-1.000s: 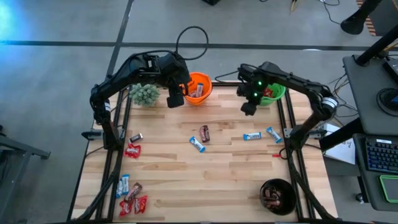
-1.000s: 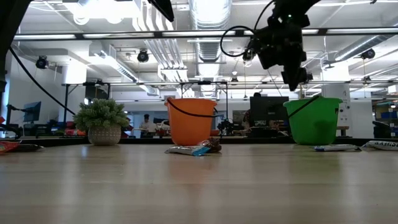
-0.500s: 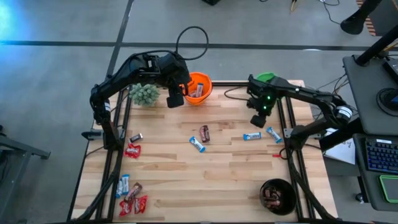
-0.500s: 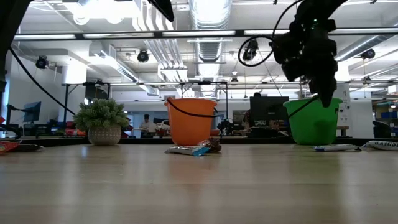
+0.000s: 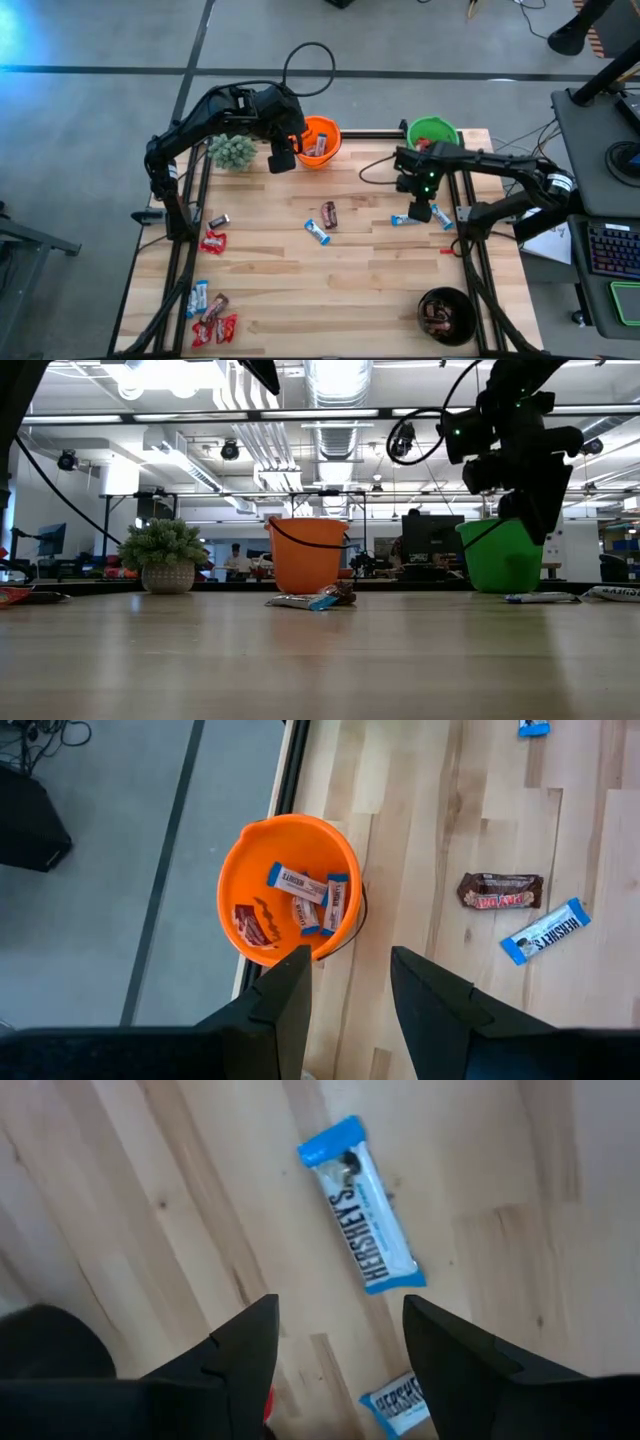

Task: Organize candy in baskets
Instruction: Put the white chocolate bar into the orange bucket

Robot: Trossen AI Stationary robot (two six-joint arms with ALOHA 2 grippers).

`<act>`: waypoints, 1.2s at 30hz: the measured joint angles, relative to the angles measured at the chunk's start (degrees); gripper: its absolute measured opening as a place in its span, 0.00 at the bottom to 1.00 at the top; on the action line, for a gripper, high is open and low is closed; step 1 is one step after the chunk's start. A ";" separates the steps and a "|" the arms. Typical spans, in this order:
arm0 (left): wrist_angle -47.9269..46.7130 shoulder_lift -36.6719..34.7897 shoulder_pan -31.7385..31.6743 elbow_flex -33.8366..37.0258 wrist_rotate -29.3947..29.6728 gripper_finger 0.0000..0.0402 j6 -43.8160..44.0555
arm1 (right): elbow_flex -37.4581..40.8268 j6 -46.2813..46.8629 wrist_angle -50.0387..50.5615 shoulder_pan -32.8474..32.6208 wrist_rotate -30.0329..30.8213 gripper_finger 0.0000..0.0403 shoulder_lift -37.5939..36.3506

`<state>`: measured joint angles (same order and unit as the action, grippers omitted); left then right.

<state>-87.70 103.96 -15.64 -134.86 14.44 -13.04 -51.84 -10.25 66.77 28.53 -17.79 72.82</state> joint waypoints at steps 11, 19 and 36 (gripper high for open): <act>0.00 0.00 -0.01 0.00 0.00 0.30 0.02 | 2.33 -4.46 -6.04 -3.45 -0.02 0.50 0.06; 0.02 0.00 0.00 0.00 0.00 0.30 0.22 | 2.81 -7.59 -6.26 -5.54 0.01 0.50 2.98; 0.07 0.00 0.00 0.01 0.00 0.30 0.26 | 2.81 -7.74 -11.28 -6.55 6.45 0.50 9.99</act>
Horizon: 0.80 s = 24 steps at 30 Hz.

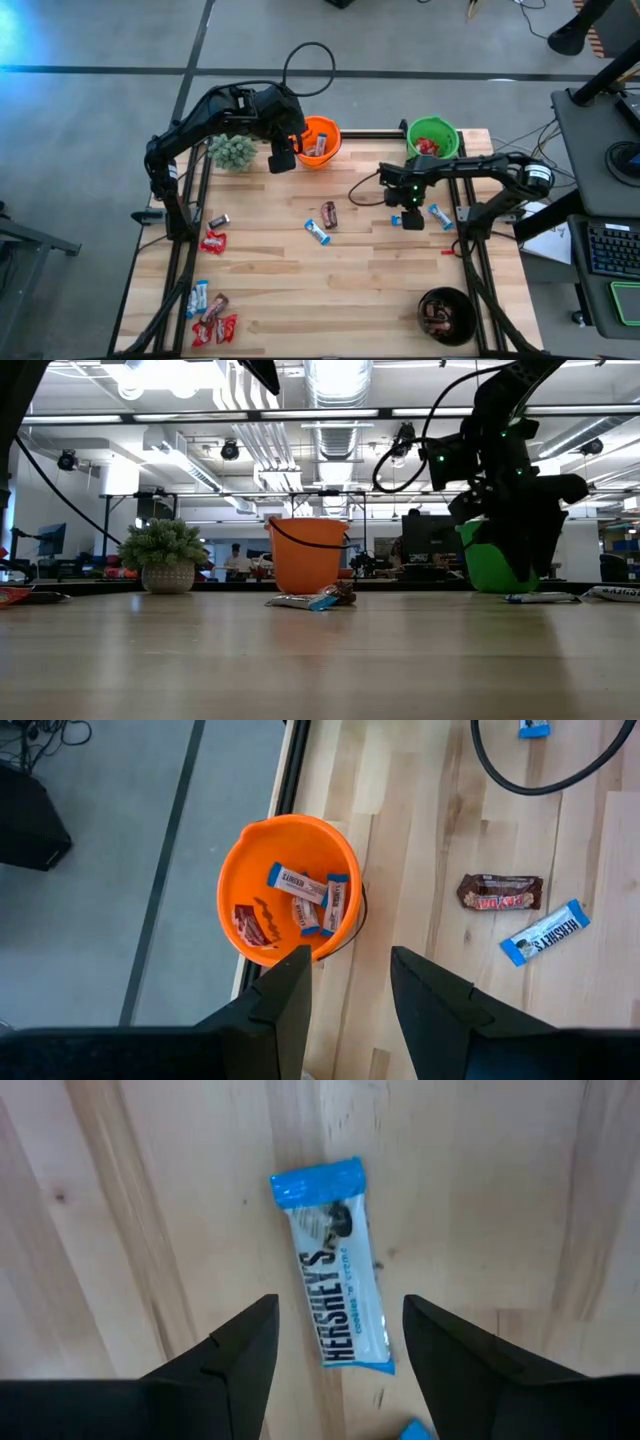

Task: Organize candy in baskets
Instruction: Put the white chocolate bar into the orange bucket

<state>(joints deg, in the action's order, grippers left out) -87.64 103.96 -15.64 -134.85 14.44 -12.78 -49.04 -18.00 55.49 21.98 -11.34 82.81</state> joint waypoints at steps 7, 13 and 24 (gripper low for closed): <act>0.00 0.00 -0.02 0.00 0.00 0.30 0.00 | 0.01 0.46 -1.00 0.00 0.00 0.50 0.02; 0.02 0.01 0.00 0.00 0.02 0.30 0.00 | 0.67 1.52 -1.43 0.00 -0.02 0.50 0.02; 0.11 0.00 -0.02 0.00 0.02 0.30 0.00 | 1.61 1.53 -3.96 0.00 -0.02 0.50 0.02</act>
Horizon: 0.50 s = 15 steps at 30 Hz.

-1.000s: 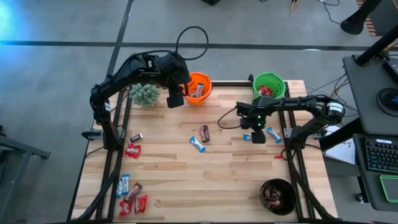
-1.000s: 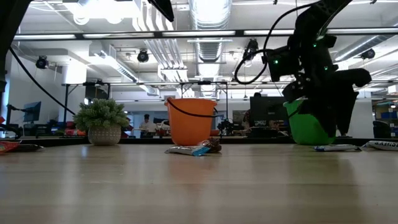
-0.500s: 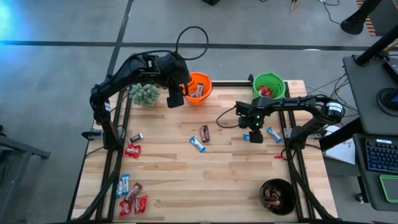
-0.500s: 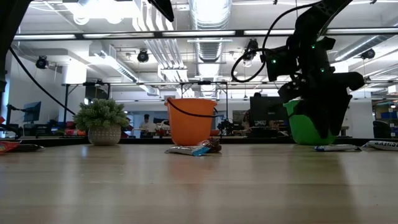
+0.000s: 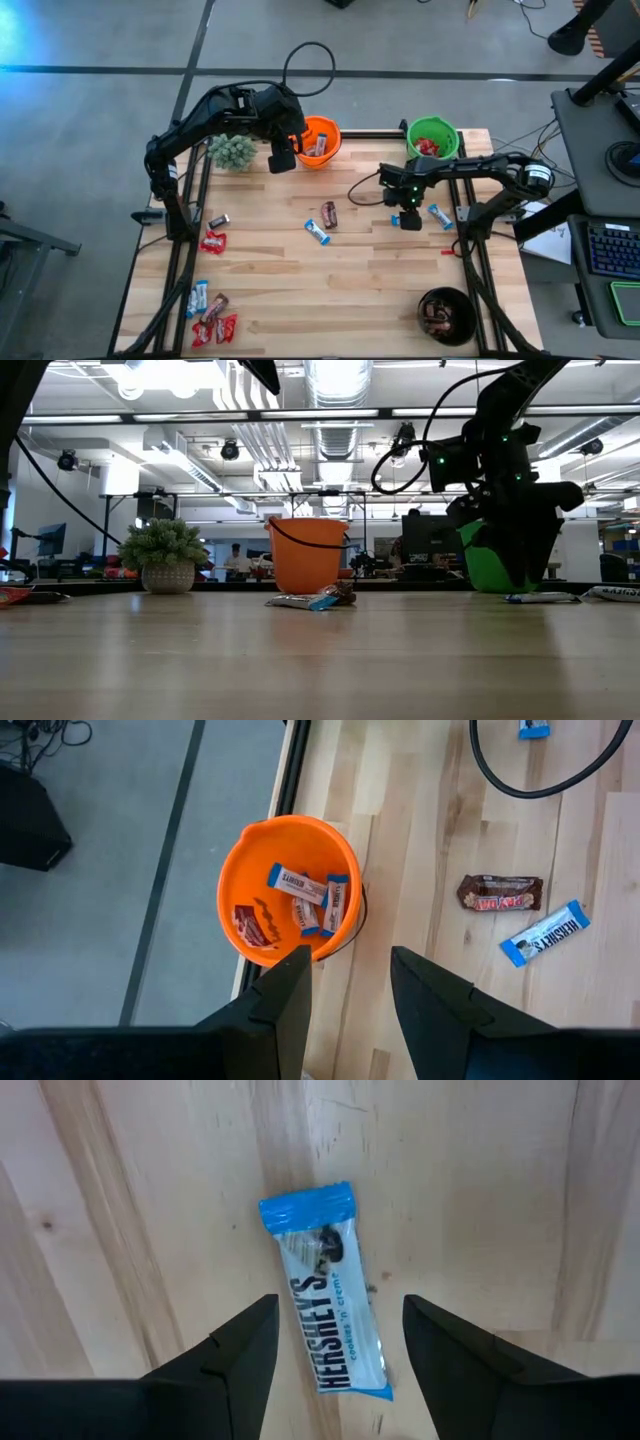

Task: Organize candy in baskets
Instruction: Put the white chocolate bar into the orange bucket

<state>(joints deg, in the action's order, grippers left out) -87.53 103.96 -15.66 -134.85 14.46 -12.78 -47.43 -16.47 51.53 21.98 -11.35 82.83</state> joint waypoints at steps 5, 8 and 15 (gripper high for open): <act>0.00 0.02 0.00 0.00 0.00 0.30 0.00 | 0.52 1.53 -1.03 0.02 -0.07 0.50 0.00; 0.02 0.00 0.00 -0.02 0.00 0.30 0.00 | 1.32 3.08 -2.13 0.02 -0.04 0.50 0.00; 0.04 0.00 0.01 -0.01 0.00 0.30 0.00 | 1.60 6.72 -2.43 0.02 -0.20 0.50 0.00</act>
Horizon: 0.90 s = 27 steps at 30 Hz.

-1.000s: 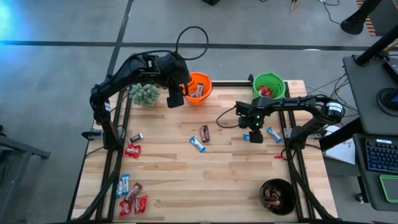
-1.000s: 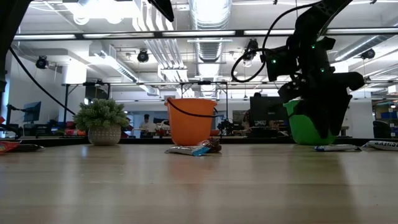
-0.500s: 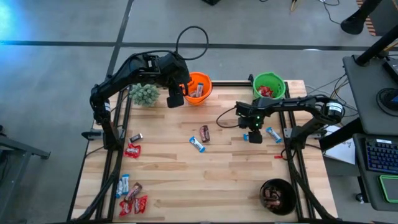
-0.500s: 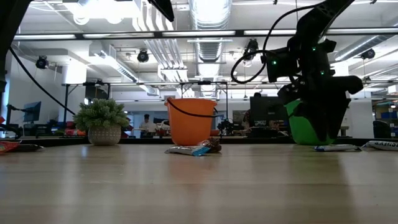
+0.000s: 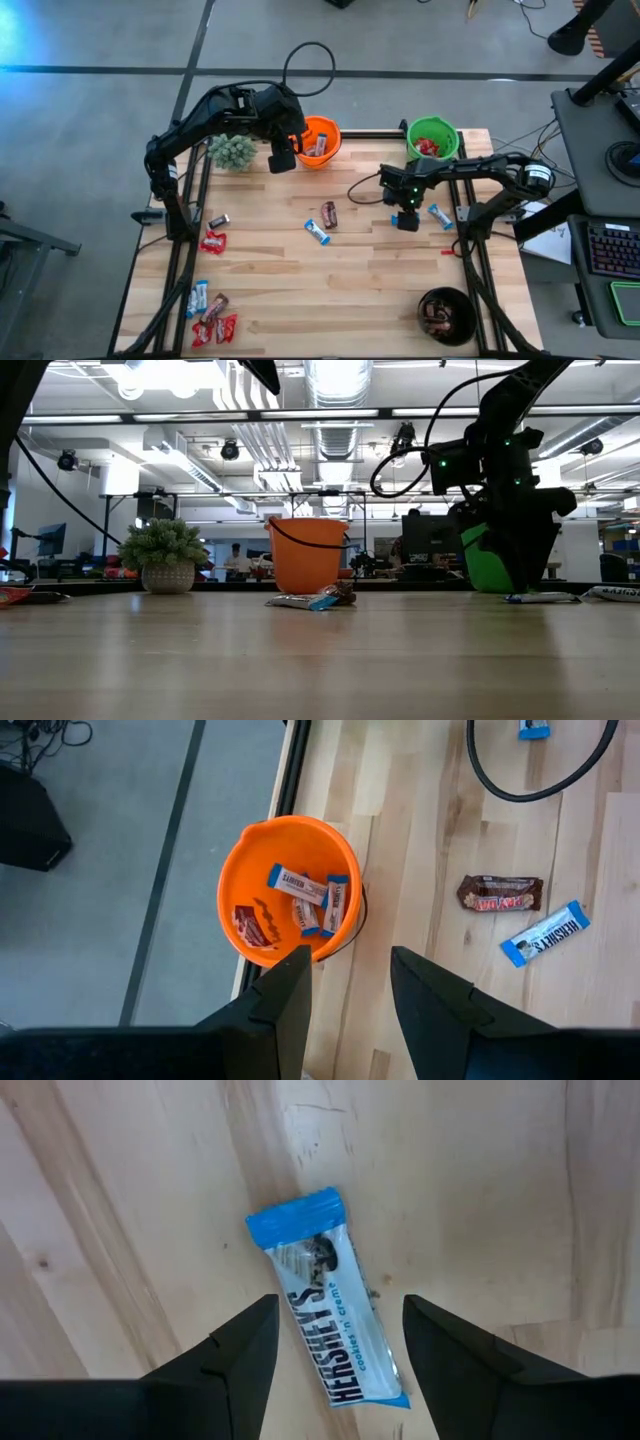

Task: Organize candy in baskets
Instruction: Put the white chocolate bar into the orange bucket

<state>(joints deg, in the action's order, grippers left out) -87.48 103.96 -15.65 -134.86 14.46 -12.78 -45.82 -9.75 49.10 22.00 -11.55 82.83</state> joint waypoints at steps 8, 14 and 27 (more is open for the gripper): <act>0.00 0.01 0.01 -0.01 0.00 0.30 0.00 | 0.00 4.55 0.00 0.00 0.00 0.50 0.00; 0.00 0.00 -0.01 -0.01 0.00 0.30 0.00 | 0.49 -1.46 0.04 -0.13 -0.89 0.50 0.00; 0.02 0.00 0.01 -0.01 0.00 0.30 0.00 | 1.08 -6.32 -0.66 -0.09 0.24 0.50 0.00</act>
<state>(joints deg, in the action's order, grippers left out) -87.46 103.96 -15.64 -134.87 14.46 -12.78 -44.75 -16.07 48.44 21.91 -11.31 82.83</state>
